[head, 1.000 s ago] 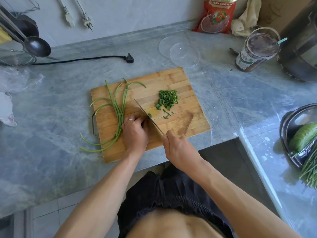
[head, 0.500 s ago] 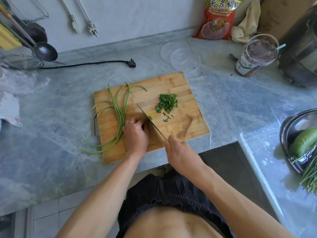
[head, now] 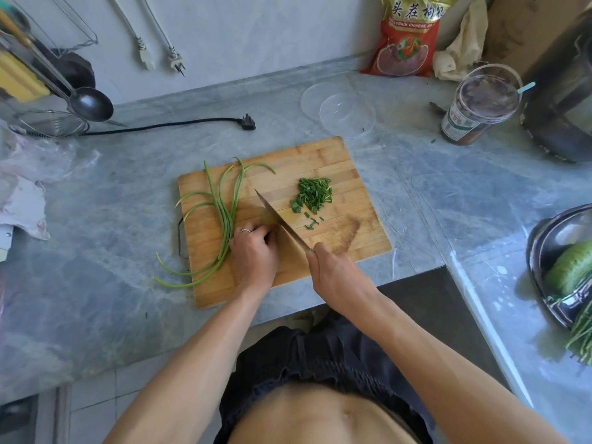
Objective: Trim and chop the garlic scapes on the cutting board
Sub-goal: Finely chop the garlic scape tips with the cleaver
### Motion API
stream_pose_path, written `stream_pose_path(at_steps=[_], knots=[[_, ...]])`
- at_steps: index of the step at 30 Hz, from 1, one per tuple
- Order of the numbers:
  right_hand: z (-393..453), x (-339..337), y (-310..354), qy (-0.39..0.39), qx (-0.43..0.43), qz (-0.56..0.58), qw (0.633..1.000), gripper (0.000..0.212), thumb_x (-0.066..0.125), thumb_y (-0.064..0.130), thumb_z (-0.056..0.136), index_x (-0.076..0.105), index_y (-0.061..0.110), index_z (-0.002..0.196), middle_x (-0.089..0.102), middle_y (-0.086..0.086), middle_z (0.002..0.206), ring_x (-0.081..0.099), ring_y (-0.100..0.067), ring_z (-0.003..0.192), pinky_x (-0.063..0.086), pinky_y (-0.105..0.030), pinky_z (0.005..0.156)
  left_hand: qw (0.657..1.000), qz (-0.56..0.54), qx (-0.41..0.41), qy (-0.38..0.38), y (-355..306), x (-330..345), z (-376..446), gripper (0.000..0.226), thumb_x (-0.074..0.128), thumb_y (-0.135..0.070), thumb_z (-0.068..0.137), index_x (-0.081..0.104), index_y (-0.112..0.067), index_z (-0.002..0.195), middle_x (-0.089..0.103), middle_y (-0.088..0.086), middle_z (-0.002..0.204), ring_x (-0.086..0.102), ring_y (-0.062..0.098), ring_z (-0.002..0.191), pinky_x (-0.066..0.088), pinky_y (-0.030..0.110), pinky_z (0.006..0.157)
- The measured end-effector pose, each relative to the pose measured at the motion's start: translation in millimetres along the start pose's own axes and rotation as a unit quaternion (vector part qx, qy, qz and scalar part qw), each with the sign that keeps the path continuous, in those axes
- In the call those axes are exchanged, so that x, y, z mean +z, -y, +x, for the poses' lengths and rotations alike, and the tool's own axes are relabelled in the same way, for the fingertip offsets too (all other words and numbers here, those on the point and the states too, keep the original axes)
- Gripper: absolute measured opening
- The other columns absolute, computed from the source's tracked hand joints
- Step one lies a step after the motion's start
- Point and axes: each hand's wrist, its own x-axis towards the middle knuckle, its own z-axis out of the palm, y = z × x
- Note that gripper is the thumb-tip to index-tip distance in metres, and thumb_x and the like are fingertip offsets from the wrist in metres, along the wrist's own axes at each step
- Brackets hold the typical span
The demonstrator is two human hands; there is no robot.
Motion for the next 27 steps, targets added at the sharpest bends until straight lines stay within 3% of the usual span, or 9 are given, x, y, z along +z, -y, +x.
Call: stream_pose_path(at_steps=[3, 7, 13, 15, 17, 20, 22, 27], knots=[[4.9, -5.8, 0.1, -0.008, 0.010, 0.005, 1.000, 0.034, 0.027, 0.041, 0.104, 0.041, 0.014, 0.090, 0.053, -0.008, 0.064, 0.049, -0.029, 0.052, 0.039, -0.038, 0.047, 1.000, -0.010, 0.001, -0.007, -3.5, -1.0, -2.0, 0.012, 0.066, -0.019, 0.089, 0.076, -0.016, 0.082, 0.063, 0.003, 0.082, 0.055, 0.029, 0.078, 0.046, 0.043, 0.070], [10.0, -15.7, -6.8, -0.014, 0.026, 0.019, 0.999, 0.035, 0.026, 0.042, 0.104, 0.041, 0.013, 0.091, 0.053, -0.009, 0.066, 0.052, -0.032, 0.056, 0.037, -0.035, 0.049, 1.000, -0.005, 0.025, -0.005, -0.2, -2.6, -2.6, 0.012, 0.067, -0.018, 0.090, 0.078, -0.017, 0.093, 0.066, 0.000, 0.089, 0.055, 0.025, 0.083, 0.046, 0.043, 0.074], [10.4, -11.1, -13.2, -0.035, 0.003, 0.047, 0.998, 0.043, 0.011, 0.056, 0.092, 0.033, 0.022, 0.077, 0.041, -0.001, 0.063, 0.032, -0.018, 0.047, 0.021, -0.029, 0.046, 0.998, -0.004, 0.065, 0.013, 9.6, -4.3, 1.0, 0.026, 0.064, -0.004, 0.087, 0.077, -0.015, 0.106, 0.070, 0.003, 0.096, 0.060, 0.027, 0.087, 0.050, 0.045, 0.076], [10.8, -9.4, -10.7, -0.036, 0.000, 0.058, 0.998, 0.038, 0.015, 0.051, 0.093, 0.032, 0.022, 0.076, 0.039, -0.001, 0.063, 0.030, -0.017, 0.047, 0.026, -0.033, 0.049, 0.998, -0.028, 0.059, 0.023, 8.8, -2.4, 7.0, 0.026, 0.063, -0.004, 0.088, 0.077, -0.016, 0.106, 0.072, 0.001, 0.097, 0.063, 0.023, 0.088, 0.051, 0.043, 0.078], [11.2, -8.7, -7.6, -0.029, 0.002, 0.049, 0.998, 0.035, 0.018, 0.045, 0.096, 0.035, 0.020, 0.079, 0.040, 0.000, 0.064, 0.030, -0.015, 0.049, 0.030, -0.035, 0.055, 0.996, -0.053, 0.060, 0.029, 6.0, -0.6, 11.6, 0.021, 0.062, -0.010, 0.091, 0.076, -0.018, 0.103, 0.073, -0.002, 0.092, 0.065, 0.020, 0.084, 0.052, 0.040, 0.073], [9.0, -5.8, -3.9, -0.037, -0.022, 0.065, 0.997, 0.033, 0.024, 0.041, 0.100, 0.029, 0.025, 0.072, 0.038, -0.001, 0.059, 0.029, -0.018, 0.046, 0.027, -0.036, 0.050, 0.995, -0.074, 0.059, 0.014, -1.9, -0.5, 16.4, 0.006, 0.065, -0.011, 0.089, 0.069, -0.014, 0.087, 0.070, -0.002, 0.074, 0.062, 0.018, 0.065, 0.050, 0.040, 0.058], [8.4, -2.0, -4.1, -0.030, -0.021, 0.062, 0.997, 0.034, 0.028, 0.040, 0.102, 0.028, 0.027, 0.070, 0.042, -0.005, 0.059, 0.032, -0.023, 0.046, 0.028, -0.036, 0.047, 0.995, -0.080, 0.052, 0.006, -4.5, 0.1, 17.2, 0.007, 0.067, -0.010, 0.087, 0.063, -0.013, 0.081, 0.067, -0.001, 0.071, 0.060, 0.018, 0.062, 0.048, 0.041, 0.055], [4.1, -2.4, -1.5, -0.006, -0.006, 0.024, 1.000, 0.041, 0.015, 0.049, 0.096, 0.040, 0.019, 0.085, 0.046, -0.005, 0.071, 0.041, -0.022, 0.057, 0.033, -0.035, 0.057, 0.996, -0.079, 0.029, -0.013, -4.5, 6.8, 15.4, 0.007, 0.066, -0.012, 0.085, 0.062, -0.013, 0.080, 0.065, 0.000, 0.072, 0.059, 0.020, 0.064, 0.046, 0.040, 0.054]])
